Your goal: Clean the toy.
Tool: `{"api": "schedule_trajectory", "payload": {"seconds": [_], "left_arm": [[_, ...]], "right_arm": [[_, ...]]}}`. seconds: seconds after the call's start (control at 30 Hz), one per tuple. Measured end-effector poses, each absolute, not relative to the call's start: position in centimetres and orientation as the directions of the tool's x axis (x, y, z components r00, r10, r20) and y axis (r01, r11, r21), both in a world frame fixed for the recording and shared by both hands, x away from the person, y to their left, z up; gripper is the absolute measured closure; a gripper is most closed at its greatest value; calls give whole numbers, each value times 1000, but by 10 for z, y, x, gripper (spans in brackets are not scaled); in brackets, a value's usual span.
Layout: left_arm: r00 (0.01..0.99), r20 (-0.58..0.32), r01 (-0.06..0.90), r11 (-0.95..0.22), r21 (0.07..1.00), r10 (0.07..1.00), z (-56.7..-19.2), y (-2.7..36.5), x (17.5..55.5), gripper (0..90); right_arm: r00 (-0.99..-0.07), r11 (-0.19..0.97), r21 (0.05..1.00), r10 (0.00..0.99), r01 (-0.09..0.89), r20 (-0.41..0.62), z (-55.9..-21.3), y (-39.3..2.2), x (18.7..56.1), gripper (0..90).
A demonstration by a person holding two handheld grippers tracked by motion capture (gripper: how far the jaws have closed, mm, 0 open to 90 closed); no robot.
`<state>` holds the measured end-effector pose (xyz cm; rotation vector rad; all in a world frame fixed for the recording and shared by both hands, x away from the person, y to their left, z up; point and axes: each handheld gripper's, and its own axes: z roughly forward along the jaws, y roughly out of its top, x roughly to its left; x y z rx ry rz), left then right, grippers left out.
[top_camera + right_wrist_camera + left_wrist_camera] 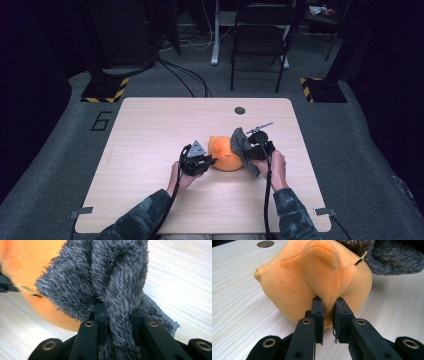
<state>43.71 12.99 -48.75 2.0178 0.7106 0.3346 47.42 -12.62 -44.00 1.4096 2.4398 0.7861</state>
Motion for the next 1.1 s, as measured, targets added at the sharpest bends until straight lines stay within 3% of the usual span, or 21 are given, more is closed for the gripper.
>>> {"api": "schedule_trajectory", "payload": {"seconds": [0.5, 0.73, 0.87, 0.97, 1.1], "left_arm": [[794, -43, 344, -389, 855, 607, -488, 130, 438, 801], [793, -37, 340, -391, 855, 608, -487, 130, 438, 799], [788, -53, 353, -380, 855, 613, -488, 134, 440, 797], [788, -56, 359, -385, 850, 613, -488, 137, 441, 794], [783, -48, 352, -378, 856, 620, -487, 134, 440, 789]], "right_arm": [[-449, 353, 479, 888, 804, 98, -468, -142, 486, 738], [-448, 396, 448, 894, 802, 13, -471, -143, 486, 736], [-428, 367, 497, 904, 786, 9, -451, -147, 483, 738], [-470, 353, 573, 880, 740, 65, -423, -145, 474, 738], [-560, 404, 604, 824, 687, 86, -408, -121, 462, 738]]}}
